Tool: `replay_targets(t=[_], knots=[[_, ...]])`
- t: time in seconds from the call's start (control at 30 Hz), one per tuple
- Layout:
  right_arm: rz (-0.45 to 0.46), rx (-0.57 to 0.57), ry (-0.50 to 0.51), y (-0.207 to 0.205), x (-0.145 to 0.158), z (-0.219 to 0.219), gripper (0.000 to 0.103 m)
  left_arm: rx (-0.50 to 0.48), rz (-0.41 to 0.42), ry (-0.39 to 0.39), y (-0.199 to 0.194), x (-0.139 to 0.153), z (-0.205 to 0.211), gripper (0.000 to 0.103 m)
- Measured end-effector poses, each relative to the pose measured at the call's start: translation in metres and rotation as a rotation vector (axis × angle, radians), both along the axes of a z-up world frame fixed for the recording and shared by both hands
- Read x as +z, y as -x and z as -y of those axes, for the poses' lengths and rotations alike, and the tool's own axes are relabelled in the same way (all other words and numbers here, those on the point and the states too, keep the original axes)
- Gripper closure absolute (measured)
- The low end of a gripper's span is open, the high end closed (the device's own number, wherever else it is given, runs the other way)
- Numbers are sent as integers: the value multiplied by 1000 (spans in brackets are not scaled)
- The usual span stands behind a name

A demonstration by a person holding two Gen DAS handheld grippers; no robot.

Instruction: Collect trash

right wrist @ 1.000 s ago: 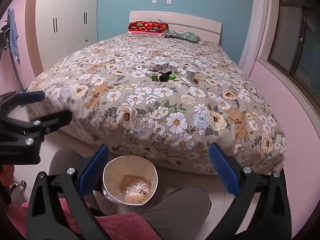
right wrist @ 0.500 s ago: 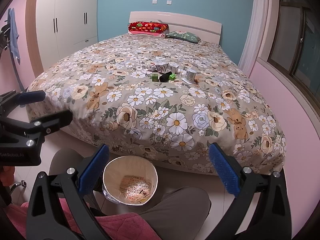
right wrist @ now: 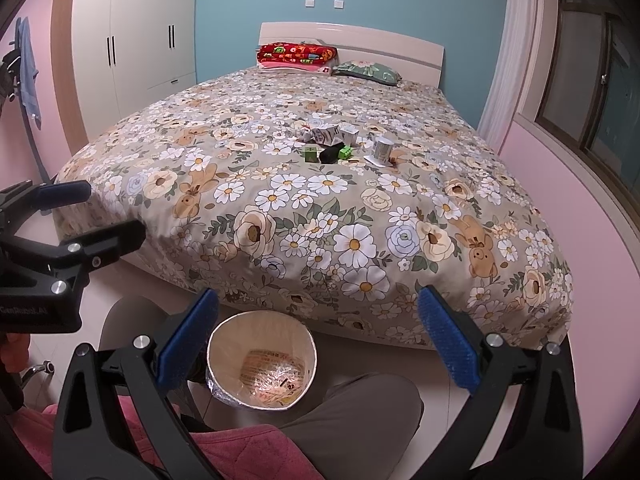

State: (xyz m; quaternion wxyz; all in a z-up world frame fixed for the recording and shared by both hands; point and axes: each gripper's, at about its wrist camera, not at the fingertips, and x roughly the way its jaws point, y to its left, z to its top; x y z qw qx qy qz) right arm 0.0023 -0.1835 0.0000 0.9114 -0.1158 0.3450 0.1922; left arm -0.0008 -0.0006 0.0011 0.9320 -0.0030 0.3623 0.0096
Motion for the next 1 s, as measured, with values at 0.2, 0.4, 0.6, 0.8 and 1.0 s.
replay_targets(t=[0.2, 0.4, 0.6, 0.8, 1.0], knots=[[-4, -2, 0, 0, 0, 0, 6, -3, 4, -8, -1, 5, 6, 3], [0, 0, 0, 0, -1, 1, 6, -4, 3, -2, -1, 5, 6, 3], [1, -1, 0, 0, -1, 1, 6, -12, 5, 4, 0, 5, 6, 3], [1, -1, 1, 0, -1, 1, 6, -11, 5, 3, 0, 4, 5, 3], [2, -1, 0, 0, -1, 1, 6, -11, 6, 5, 0, 4, 5, 3]])
